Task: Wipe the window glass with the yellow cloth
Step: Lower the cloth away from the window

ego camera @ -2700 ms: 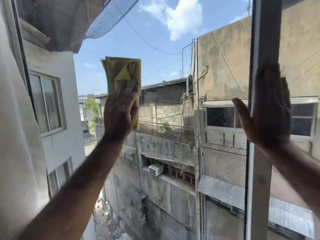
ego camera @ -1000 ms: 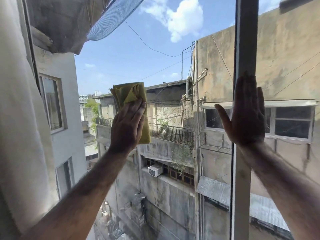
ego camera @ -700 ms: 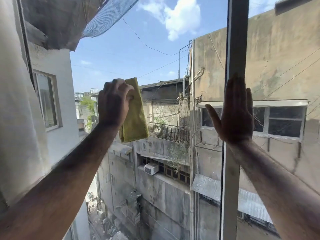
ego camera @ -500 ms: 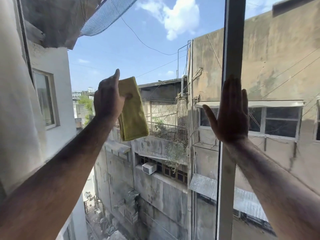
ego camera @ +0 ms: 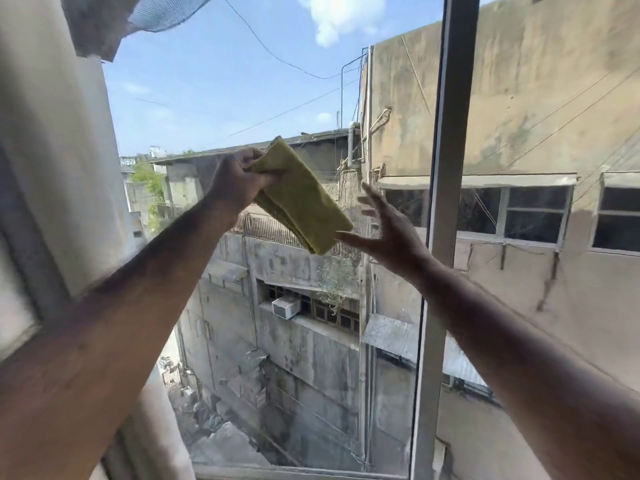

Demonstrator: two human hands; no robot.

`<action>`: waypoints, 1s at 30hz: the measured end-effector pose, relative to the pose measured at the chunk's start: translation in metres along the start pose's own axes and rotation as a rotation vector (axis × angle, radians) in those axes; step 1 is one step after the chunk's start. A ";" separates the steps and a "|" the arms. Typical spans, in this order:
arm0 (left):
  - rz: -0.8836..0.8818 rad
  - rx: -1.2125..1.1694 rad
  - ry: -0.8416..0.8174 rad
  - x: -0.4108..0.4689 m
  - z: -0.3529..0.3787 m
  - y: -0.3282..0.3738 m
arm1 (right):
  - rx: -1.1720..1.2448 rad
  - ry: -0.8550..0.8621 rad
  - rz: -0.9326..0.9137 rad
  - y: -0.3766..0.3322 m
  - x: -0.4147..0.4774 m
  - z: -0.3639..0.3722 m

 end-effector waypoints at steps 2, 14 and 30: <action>-0.068 -0.223 -0.015 -0.024 0.006 -0.009 | 0.236 -0.155 0.199 0.011 -0.011 0.017; -0.677 -0.535 -0.221 -0.287 0.091 -0.165 | 0.990 -0.219 0.841 0.174 -0.185 0.141; -1.254 -0.237 -0.729 -0.783 0.203 -0.353 | 0.699 -0.277 1.664 0.401 -0.664 0.349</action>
Point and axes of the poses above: each hand's wrist, its own x-axis towards the middle knuckle, its own z-axis out of the palm, y = z × x, the point moved 5 cm from there along x, towards the middle knuckle, and after that the axes turned 13 degrees about z, right-handed, at the moved point
